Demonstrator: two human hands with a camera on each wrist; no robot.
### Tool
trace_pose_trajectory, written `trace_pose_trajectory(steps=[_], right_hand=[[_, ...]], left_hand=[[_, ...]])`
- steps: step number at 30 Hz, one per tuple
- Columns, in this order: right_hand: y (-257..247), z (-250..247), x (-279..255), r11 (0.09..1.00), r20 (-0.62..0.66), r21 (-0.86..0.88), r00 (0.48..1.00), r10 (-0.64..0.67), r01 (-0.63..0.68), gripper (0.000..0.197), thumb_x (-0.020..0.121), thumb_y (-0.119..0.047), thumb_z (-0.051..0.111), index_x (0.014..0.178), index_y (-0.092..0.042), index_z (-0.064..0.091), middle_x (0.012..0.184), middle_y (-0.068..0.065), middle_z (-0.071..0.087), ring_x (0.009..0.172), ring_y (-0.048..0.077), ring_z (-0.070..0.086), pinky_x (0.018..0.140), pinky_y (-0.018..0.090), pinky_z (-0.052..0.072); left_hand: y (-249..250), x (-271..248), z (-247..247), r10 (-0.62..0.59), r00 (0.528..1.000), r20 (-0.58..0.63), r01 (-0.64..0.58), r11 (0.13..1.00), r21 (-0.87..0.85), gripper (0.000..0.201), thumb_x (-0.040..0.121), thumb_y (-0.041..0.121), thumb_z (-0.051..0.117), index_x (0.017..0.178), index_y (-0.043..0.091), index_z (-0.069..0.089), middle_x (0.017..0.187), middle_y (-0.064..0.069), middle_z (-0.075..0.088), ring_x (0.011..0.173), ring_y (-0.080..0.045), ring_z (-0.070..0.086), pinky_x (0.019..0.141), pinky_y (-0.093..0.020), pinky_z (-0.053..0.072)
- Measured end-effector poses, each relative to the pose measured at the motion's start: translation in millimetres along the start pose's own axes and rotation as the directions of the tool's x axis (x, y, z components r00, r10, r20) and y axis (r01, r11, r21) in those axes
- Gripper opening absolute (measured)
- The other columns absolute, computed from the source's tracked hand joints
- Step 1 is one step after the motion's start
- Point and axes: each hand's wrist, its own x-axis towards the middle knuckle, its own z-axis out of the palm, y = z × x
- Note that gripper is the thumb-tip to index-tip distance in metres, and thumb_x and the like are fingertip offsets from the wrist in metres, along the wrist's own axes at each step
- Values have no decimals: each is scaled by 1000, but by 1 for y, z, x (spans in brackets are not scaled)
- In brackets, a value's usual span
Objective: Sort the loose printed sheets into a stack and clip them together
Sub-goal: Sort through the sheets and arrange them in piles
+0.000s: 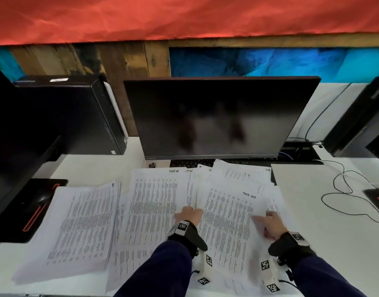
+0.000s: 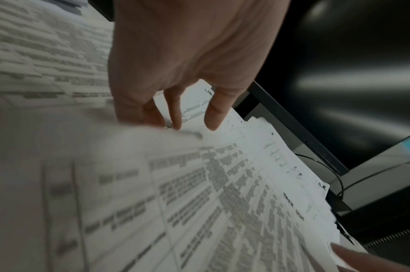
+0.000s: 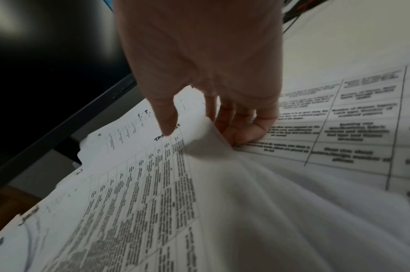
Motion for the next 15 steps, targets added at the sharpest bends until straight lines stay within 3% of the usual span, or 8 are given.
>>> trace_pose_trajectory(steps=[1,3,5,7,9,11,13,15], right_hand=[[1,3,1,1000,2,-16,1000,-22,22,32,76,-7,75,96,-7,50,88,20,63,61,25,60,52,29,46],[6,6,5,993,1,-94,997,-71,71,34,70,-16,71,96,-6,53,87,14,63,69,25,57,57,31,47],[7,6,4,997,-14,-54,998,-63,62,24,78,-5,64,98,0,53,86,14,61,76,28,57,68,38,48],[10,5,11,1000,-46,17,999,-21,22,18,84,8,51,102,10,49,87,19,59,78,32,57,69,40,47],[7,5,12,1000,-104,12,994,-25,26,27,74,8,59,100,13,51,90,21,61,84,39,62,67,41,49],[2,7,10,1000,-132,2,991,-23,24,25,64,4,67,86,11,60,90,21,63,89,40,64,65,34,48],[0,6,10,999,-116,22,993,-22,25,21,63,-2,72,80,5,62,92,16,63,90,36,62,68,32,45],[1,6,9,1000,-80,-12,997,13,-14,29,71,-2,69,98,8,65,100,15,63,94,32,60,77,37,46]], left_hand=[[4,-4,2,-17,999,28,17,1000,14,53,83,34,49,132,13,48,136,-12,46,89,-17,50,68,-25,37],[7,-4,10,-6,995,100,4,1000,25,67,86,34,54,145,13,30,148,-13,33,125,-25,43,94,-32,40],[9,-13,18,60,997,57,-64,996,67,68,89,26,53,149,16,21,149,-10,32,134,-28,37,100,-31,37],[11,-19,26,202,979,-36,-194,968,160,62,91,20,49,148,23,23,142,-8,39,128,-26,43,103,-37,40],[11,-29,33,388,922,-18,-377,906,191,50,93,18,46,141,21,31,130,-6,46,113,-24,54,96,-40,48],[9,-34,38,528,848,39,-525,831,183,36,94,12,46,129,18,39,121,-6,52,96,-22,59,83,-38,54],[4,-35,37,608,792,63,-606,768,208,28,94,7,45,120,18,42,120,-4,57,78,-19,59,69,-34,54],[-1,-33,29,598,800,47,-594,778,202,27,95,8,44,120,18,41,119,-4,60,63,-15,54,58,-28,48]])
